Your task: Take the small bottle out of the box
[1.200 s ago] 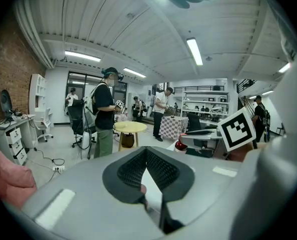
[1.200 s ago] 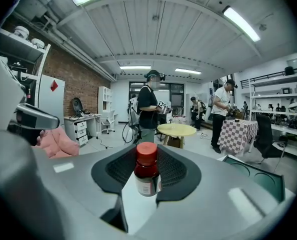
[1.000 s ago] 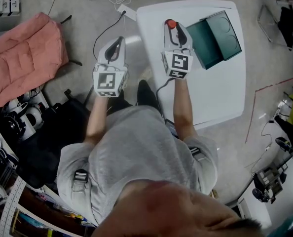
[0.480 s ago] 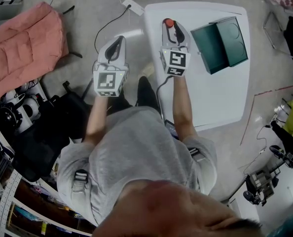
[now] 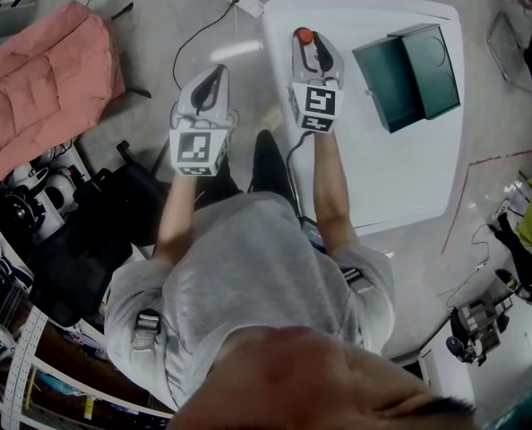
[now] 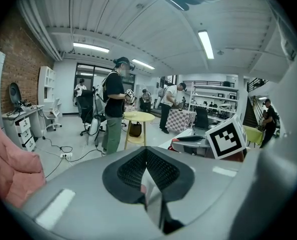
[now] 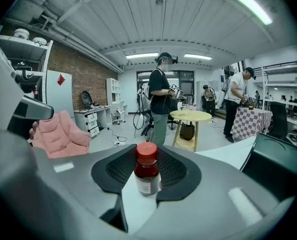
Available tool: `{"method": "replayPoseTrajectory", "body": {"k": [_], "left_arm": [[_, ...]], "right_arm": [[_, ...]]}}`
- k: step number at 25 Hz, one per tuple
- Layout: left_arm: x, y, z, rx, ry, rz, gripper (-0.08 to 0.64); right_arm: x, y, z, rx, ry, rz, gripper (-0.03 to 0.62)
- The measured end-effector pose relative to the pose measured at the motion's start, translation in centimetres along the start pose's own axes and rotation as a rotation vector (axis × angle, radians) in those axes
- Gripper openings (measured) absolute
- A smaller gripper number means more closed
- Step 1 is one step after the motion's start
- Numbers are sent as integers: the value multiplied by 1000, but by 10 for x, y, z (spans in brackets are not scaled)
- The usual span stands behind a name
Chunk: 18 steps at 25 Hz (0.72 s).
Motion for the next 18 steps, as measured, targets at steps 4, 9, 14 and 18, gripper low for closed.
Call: {"method": "replayPoseTrajectory", "body": {"k": [4,9,14,18], "left_arm": [[4,-2,2,7,6,7,12],[1,-1,5,17,-4,3,12],[5,-2,5,13,-1,12,12],[4,1,7,15,-3,3,12]], "right_arm": [[7,-4,2,2,-10,17,130],[9,-4,6,13,-4,11,132],[11,-6,5,26,0,15,133],[12,-6,7,40,0,17,135]]}}
Point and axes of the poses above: the fingertips, and each gripper's own axes: y backward along the fingers, z to its left, x out of its underside, the point moved 7 cm from there along y, backward along the fingers, and after that the axes turned 10 degrees about z, right-handed, at the moved point
